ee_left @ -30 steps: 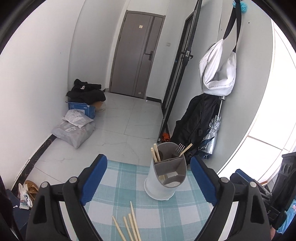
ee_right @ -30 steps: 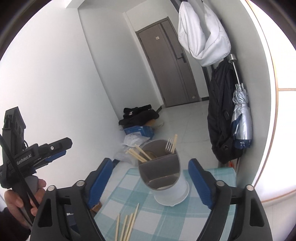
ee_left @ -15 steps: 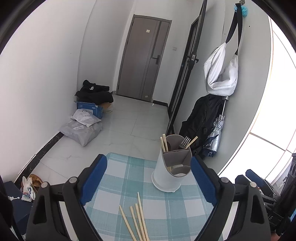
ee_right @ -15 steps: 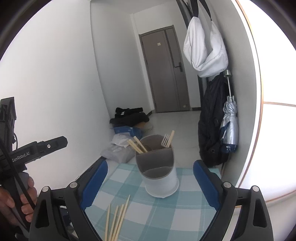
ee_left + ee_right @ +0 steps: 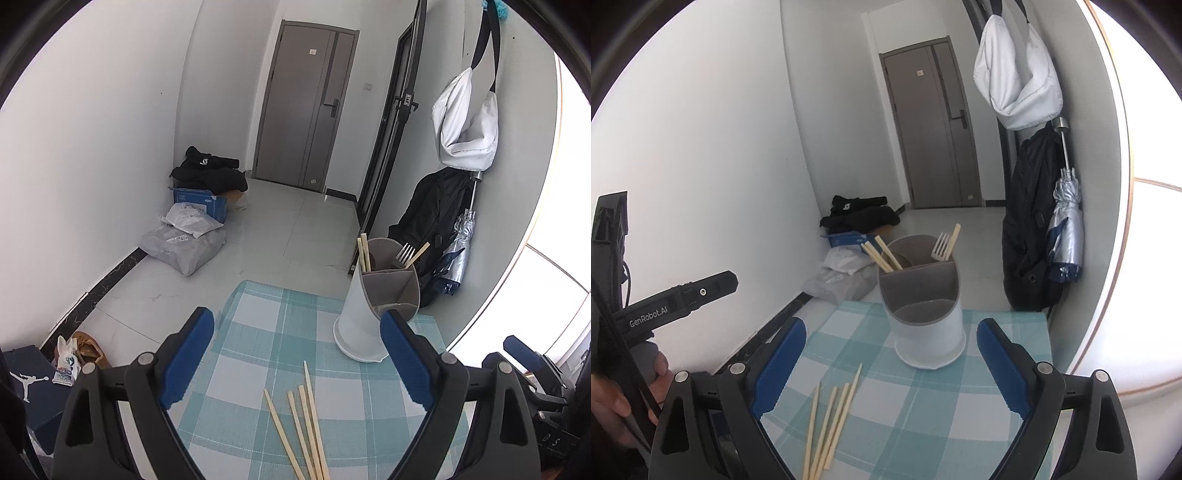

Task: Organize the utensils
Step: 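Move both grippers back down over the chopsticks on the cloth, then lower the right gripper onto a wooden chopstick and close on it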

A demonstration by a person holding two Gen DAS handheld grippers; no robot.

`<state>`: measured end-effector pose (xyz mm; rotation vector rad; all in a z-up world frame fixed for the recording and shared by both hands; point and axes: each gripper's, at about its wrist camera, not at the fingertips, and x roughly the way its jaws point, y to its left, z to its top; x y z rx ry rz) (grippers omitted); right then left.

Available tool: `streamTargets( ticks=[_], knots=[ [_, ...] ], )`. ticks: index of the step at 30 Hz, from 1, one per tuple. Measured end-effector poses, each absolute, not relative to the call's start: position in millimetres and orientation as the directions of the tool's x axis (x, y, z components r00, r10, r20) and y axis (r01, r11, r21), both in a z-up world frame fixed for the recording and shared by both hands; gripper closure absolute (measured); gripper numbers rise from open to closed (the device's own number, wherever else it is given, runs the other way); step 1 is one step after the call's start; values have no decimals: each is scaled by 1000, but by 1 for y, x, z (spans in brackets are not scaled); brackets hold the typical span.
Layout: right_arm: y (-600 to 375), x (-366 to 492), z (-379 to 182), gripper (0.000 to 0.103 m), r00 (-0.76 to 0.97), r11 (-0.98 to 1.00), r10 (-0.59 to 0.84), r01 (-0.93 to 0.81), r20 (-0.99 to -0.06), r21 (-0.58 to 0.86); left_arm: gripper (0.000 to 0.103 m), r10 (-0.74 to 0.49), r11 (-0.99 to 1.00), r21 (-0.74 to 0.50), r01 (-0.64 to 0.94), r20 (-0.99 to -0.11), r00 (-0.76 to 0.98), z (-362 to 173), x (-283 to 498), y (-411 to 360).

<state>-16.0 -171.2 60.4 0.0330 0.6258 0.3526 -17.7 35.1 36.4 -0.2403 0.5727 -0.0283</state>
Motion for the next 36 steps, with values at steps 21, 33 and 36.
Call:
streamTargets(
  ticks=[21, 33, 36],
  knots=[
    [-124, 28, -53, 9, 438, 938, 272, -320, -857, 134, 13, -164, 917, -343, -204, -789, 592, -51, 13, 76],
    [-77, 75, -112, 35, 256, 921, 218, -374, -942, 112, 13, -202, 885, -401, -238, -789, 580, -49, 22, 97],
    [-71, 74, -123, 40, 257, 926, 174, -372, -951, 69, 13, -243, 873, -433, -224, -785, 570, -50, 24, 97]
  ],
)
